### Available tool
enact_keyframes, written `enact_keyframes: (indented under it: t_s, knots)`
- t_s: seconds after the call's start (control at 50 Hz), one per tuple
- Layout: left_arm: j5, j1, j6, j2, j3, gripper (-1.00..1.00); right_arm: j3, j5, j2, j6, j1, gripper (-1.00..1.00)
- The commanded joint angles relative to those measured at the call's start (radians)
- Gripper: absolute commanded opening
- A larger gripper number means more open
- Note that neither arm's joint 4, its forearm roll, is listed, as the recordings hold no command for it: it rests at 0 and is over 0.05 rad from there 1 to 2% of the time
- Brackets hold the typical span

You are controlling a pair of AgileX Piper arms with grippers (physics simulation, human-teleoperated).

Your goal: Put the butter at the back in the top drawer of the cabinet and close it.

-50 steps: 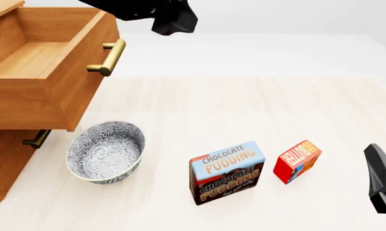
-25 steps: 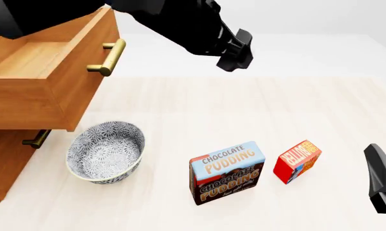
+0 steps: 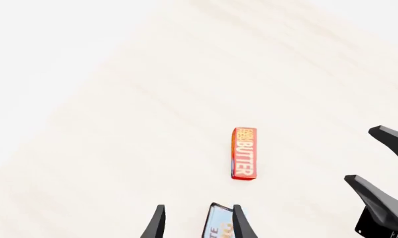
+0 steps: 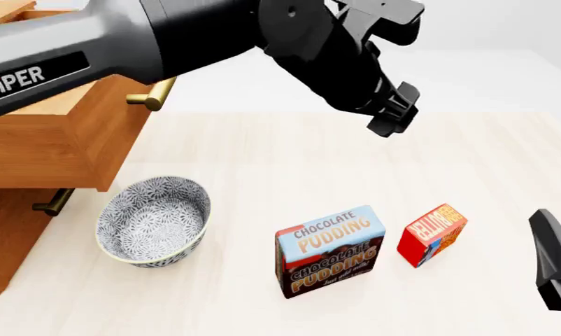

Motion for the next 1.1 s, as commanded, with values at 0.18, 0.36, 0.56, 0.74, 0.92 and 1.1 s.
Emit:
enact_keyframes:
  t_s: [0.18, 0.36, 0.56, 0.74, 0.92, 1.1]
  knots:
    - [0.019, -0.027, -0.011, 0.092, -0.073, 1.0, 0.0, 0.0, 0.0, 0.0, 0.0, 1.0]
    - [0.036, -0.045, -0.015, 0.161, -0.137, 1.0, 0.0, 0.0, 0.0, 0.0, 0.0, 1.0]
    - [0.055, -0.073, -0.026, 0.237, -0.209, 1.0, 0.0, 0.0, 0.0, 0.0, 0.0, 1.0]
    - [0.051, -0.089, -0.05, 0.288, -0.227, 1.0, 0.0, 0.0, 0.0, 0.0, 0.0, 1.0]
    - [0.049, -0.092, -0.062, 0.315, -0.232, 1.0, 0.0, 0.0, 0.0, 0.0, 0.0, 1.0]
    - [0.056, -0.099, -0.067, 0.352, -0.261, 1.0, 0.0, 0.0, 0.0, 0.0, 0.0, 1.0]
